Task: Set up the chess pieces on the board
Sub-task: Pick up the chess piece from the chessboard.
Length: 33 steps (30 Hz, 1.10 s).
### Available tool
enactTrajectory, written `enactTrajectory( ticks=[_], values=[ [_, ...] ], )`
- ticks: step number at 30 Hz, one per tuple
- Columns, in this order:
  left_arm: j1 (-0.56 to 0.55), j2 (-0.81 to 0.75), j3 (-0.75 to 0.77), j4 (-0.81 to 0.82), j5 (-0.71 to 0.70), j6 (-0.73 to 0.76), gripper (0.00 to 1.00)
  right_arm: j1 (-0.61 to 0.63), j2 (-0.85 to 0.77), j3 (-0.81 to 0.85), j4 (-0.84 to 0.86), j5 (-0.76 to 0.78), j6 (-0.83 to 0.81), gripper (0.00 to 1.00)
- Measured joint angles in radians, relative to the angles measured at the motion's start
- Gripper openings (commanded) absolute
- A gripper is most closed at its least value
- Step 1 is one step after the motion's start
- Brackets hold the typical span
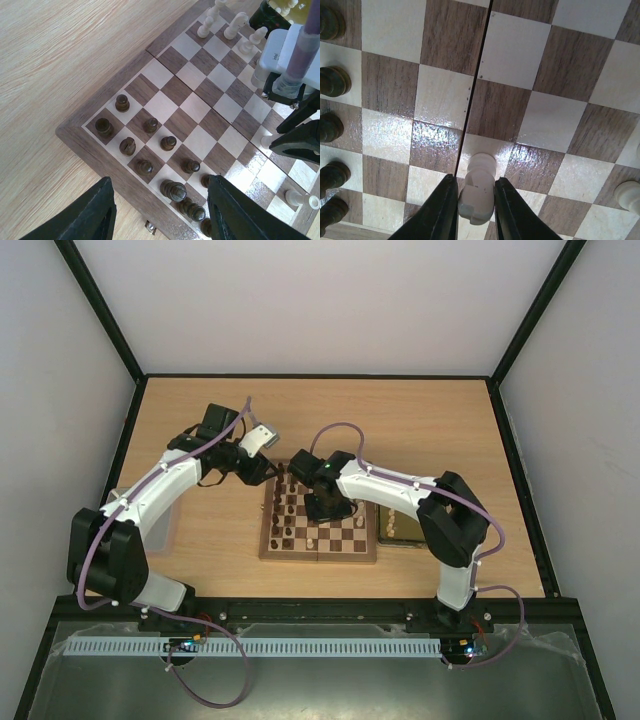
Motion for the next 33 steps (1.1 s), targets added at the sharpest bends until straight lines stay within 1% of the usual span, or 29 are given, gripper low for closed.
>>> enactTrajectory(
  ticks=[3,8,16,24,33],
  values=[
    [0.000,0.000,0.000,0.000,0.000,0.000,0.53,0.000,0.000,0.000,0.001,0.000,-0.003,0.19],
    [0.000,0.000,0.000,0.000,0.000,0.000,0.53,0.000,0.000,0.000,0.001,0.000,-0.004,0.14],
    [0.000,0.000,0.000,0.000,0.000,0.001,0.53,-0.001,0.000,0.000,0.000,0.008,-0.007,0.12],
    [0.000,0.000,0.000,0.000,0.000,0.002,0.57,-0.002,-0.006,-0.008,-0.002,0.027,-0.007,0.12],
    [0.000,0.000,0.000,0.001,-0.008,0.003,0.62,-0.009,-0.084,-0.076,-0.010,0.046,-0.004,0.12]
  ],
)
